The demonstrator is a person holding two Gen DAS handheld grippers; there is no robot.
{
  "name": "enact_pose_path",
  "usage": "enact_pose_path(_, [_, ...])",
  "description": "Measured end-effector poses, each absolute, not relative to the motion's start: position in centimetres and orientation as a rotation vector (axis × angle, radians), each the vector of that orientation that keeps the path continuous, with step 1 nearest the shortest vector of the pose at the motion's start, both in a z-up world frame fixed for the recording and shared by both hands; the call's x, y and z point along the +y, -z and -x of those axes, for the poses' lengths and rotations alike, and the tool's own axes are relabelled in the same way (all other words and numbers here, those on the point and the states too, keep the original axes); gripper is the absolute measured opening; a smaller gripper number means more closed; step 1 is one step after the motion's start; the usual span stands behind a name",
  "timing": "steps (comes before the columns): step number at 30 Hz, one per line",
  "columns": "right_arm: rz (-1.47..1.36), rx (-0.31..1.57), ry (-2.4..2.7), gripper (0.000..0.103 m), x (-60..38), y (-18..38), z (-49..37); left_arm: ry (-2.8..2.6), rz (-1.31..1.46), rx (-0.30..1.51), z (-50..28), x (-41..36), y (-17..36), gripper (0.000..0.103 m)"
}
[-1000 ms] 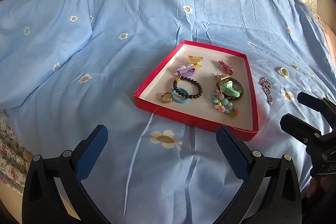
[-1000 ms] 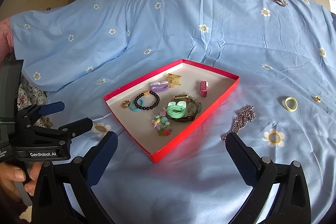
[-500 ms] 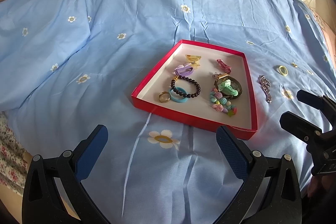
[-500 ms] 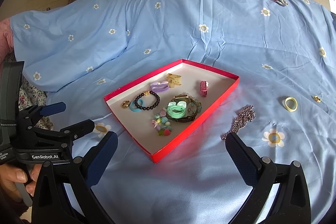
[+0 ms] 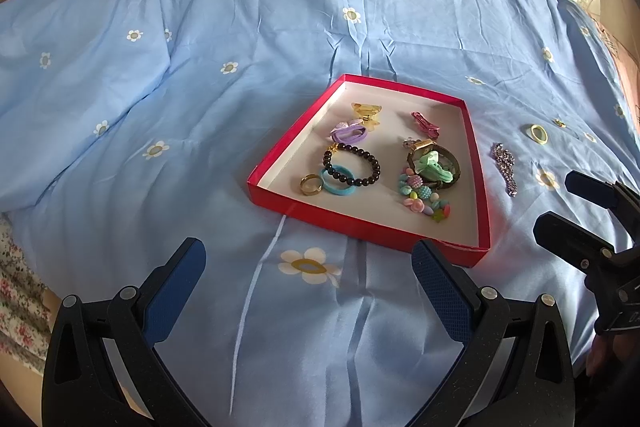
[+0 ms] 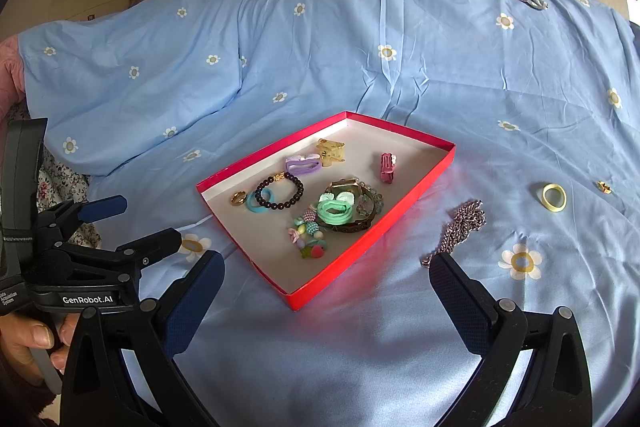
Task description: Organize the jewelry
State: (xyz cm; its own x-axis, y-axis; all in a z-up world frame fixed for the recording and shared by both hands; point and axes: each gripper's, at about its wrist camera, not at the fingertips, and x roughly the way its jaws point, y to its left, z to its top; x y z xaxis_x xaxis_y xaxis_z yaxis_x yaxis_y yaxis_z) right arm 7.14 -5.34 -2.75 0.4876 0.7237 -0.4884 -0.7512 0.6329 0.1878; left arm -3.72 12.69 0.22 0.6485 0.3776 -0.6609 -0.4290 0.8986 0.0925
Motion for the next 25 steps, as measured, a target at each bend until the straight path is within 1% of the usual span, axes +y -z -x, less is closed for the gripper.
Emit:
enact_pose_path(15, [0.055, 0.575, -0.897, 0.103, -5.3, 2.7, -7.3, -0.448, 0.082, 0.737, 3.3, 12.6, -0.1, 0.103])
enact_pose_path(25, [0.05, 0.616, -0.889, 0.103, -5.1, 3.0, -8.2, -0.421, 0.099, 0.739, 2.1, 12.7, -0.4, 0.103])
